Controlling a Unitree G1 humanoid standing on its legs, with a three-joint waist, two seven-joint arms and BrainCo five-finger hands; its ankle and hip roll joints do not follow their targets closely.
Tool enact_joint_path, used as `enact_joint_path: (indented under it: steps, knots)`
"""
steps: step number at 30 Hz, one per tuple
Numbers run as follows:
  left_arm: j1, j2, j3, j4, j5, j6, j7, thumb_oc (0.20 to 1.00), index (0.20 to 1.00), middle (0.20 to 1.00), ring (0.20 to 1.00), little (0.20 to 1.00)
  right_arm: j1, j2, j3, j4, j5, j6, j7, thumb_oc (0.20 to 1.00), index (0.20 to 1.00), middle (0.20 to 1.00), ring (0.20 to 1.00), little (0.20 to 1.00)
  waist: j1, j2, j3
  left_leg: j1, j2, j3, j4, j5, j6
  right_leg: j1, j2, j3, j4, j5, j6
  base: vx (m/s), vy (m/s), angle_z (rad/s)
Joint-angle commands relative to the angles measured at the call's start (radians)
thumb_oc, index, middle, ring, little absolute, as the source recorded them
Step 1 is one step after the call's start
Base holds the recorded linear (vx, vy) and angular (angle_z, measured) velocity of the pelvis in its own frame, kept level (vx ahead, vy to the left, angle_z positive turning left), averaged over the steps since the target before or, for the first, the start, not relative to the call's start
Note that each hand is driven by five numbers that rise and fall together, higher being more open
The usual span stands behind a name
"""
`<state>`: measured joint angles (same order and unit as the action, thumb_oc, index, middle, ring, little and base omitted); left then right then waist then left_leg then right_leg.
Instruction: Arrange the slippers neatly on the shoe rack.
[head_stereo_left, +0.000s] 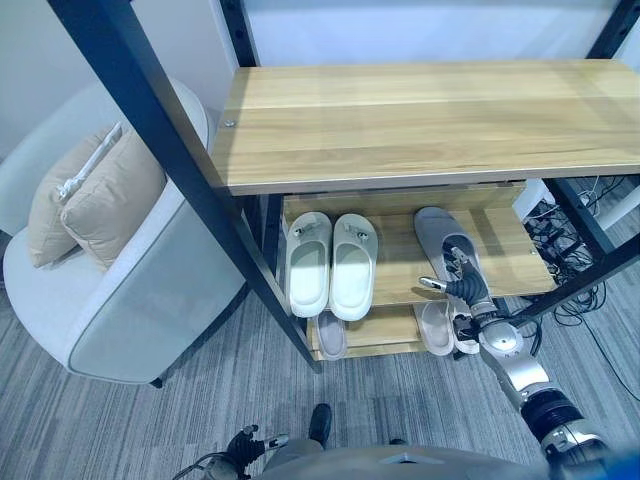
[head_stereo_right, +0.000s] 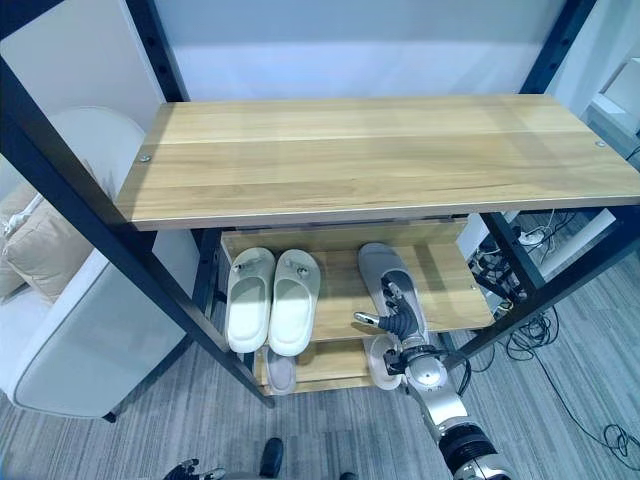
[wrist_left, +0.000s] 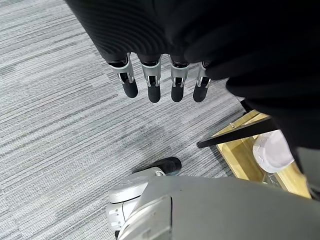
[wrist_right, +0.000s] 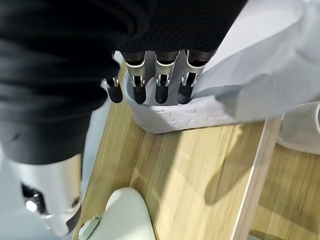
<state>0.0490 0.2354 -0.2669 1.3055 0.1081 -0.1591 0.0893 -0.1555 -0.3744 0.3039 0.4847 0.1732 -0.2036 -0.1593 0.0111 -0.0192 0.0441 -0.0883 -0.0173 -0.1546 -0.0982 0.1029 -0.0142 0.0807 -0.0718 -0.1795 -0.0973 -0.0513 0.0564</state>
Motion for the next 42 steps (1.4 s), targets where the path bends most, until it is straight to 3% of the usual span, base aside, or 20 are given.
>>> enact_joint_path:
  steps: [1,9,11,12,14,19,25,42]
  knots:
    - [-0.027,-0.013,-0.030,0.106,0.029,0.018,0.012,1.000,1.000,1.000,1.000,1.000,-0.062,-0.001,0.019,-0.095,0.018,-0.037,0.006,1.000,1.000,1.000,1.000,1.000,0.029,-0.021,0.018,0.047,0.029,0.073,0.011,-0.117,-0.014,-0.016,-0.033,-0.009,0.010,-0.006,0.027,0.00,0.000,0.00]
    - [-0.027,-0.017,-0.027,0.103,0.032,0.015,0.010,1.000,1.000,1.000,1.000,1.000,-0.051,-0.042,-0.012,-0.162,-0.036,-0.052,-0.010,1.000,1.000,1.000,1.000,1.000,0.027,-0.021,0.019,0.047,0.030,0.072,0.011,-0.117,-0.015,-0.014,-0.030,-0.012,0.010,-0.009,0.025,0.00,0.000,0.00]
    - [-0.024,-0.018,-0.020,0.103,0.036,0.011,0.008,1.000,1.000,1.000,1.000,1.000,-0.039,-0.079,-0.038,-0.209,-0.117,-0.060,-0.027,1.000,1.000,1.000,1.000,1.000,0.025,-0.022,0.021,0.048,0.031,0.071,0.011,-0.118,-0.015,-0.014,-0.029,-0.013,0.010,-0.009,0.026,0.00,0.000,0.00]
    - [-0.022,-0.020,-0.012,0.101,0.054,0.004,0.003,1.000,1.000,1.000,1.000,1.000,-0.015,-0.137,-0.083,-0.260,-0.254,-0.061,-0.062,1.000,1.000,1.000,1.000,1.000,0.020,-0.022,0.021,0.048,0.031,0.070,0.011,-0.119,-0.014,-0.014,-0.028,-0.013,0.010,-0.010,0.026,0.00,0.000,0.00]
    - [-0.022,-0.025,-0.008,0.100,0.070,-0.006,-0.005,1.000,1.000,1.000,1.000,1.000,0.023,-0.190,-0.143,-0.308,-0.379,-0.056,-0.098,1.000,1.000,1.000,1.000,1.000,0.015,-0.022,0.023,0.048,0.032,0.070,0.011,-0.121,-0.013,-0.014,-0.027,-0.013,0.010,-0.010,0.028,0.01,-0.017,0.01]
    - [-0.031,-0.014,-0.018,0.089,0.074,-0.007,-0.019,1.000,1.000,1.000,1.000,1.000,0.008,-0.248,-0.156,-0.140,-0.494,0.020,-0.118,1.000,1.000,1.000,1.000,1.000,0.013,-0.025,0.025,0.043,0.032,0.068,0.011,-0.121,-0.014,-0.020,-0.027,-0.015,0.010,-0.007,0.029,0.00,-0.021,-0.01]
    - [-0.022,-0.002,-0.033,0.087,0.071,-0.009,-0.021,1.000,1.000,1.000,1.000,1.000,-0.071,-0.257,-0.113,0.017,-0.484,0.046,-0.133,1.000,1.000,1.000,1.000,1.000,0.026,-0.019,0.036,0.030,0.028,0.059,0.011,-0.115,-0.014,-0.027,-0.027,-0.023,0.010,-0.006,0.030,0.00,-0.002,0.01]
    - [-0.056,0.009,-0.062,0.071,0.032,-0.022,-0.008,1.000,1.000,1.000,1.000,1.000,-0.269,-0.276,-0.003,0.204,-0.475,0.070,-0.160,1.000,1.000,1.000,1.000,1.000,0.065,-0.005,0.091,-0.054,0.016,0.027,0.011,-0.081,-0.017,-0.085,-0.033,-0.046,0.010,0.007,0.036,0.00,-0.003,0.04]
